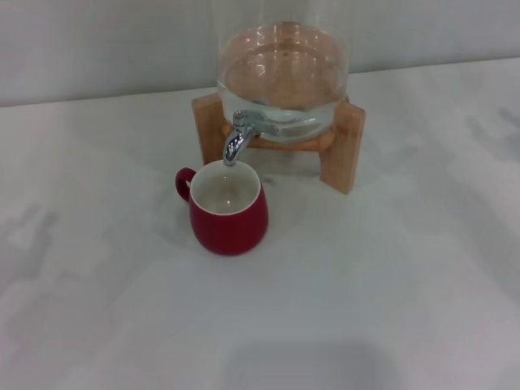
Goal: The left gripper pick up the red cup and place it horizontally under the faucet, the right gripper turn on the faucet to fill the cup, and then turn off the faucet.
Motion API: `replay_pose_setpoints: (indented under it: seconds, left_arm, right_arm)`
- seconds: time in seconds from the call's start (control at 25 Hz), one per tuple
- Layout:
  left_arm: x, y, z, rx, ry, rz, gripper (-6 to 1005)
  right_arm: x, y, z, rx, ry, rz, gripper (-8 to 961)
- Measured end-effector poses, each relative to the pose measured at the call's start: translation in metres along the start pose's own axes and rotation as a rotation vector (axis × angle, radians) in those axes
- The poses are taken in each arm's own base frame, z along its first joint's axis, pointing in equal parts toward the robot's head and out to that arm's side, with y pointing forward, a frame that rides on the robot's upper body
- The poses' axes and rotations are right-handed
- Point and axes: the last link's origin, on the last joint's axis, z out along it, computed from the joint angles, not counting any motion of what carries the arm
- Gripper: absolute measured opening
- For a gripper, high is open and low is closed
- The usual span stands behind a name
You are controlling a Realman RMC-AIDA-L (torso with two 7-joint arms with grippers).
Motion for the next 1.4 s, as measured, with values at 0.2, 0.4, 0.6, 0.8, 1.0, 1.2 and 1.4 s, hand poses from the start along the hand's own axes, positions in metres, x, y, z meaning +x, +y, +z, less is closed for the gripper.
replay_pose_setpoints:
  seconds: [0.2, 0.4, 0.6, 0.8, 1.0, 1.2, 1.4]
  left_arm:
    - [0.017, -0.004, -0.02, 0.004, -0.018, -0.127, 328]
    - [0.029, -0.001, -0.044, 0.009, -0.016, -0.116, 326]
    - [0.035, 0.005, -0.066, 0.036, 0.046, -0.062, 324]
    - [0.034, 0.008, -0.081, 0.08, 0.078, -0.072, 480]
    - [0.034, 0.008, -0.083, 0.083, 0.076, -0.078, 667]
    - [0.033, 0.007, -0.083, 0.091, 0.075, -0.077, 778]
    - [0.033, 0.004, -0.08, 0.102, 0.076, -0.081, 839]
  right_arm:
    - [0.001, 0.003, -0.002, -0.021, 0.004, 0.002, 750]
    - [0.003, 0.002, -0.005, -0.02, 0.008, 0.005, 750]
    - [0.003, 0.003, -0.006, -0.024, 0.01, 0.004, 749]
    - [0.005, 0.007, -0.007, -0.057, 0.031, -0.016, 749]
    - [0.005, 0.017, -0.006, -0.111, 0.083, -0.061, 748]
    - [0.002, 0.03, -0.007, -0.159, 0.139, -0.063, 749]
    - [-0.002, 0.063, 0.001, -0.244, 0.208, -0.095, 750]
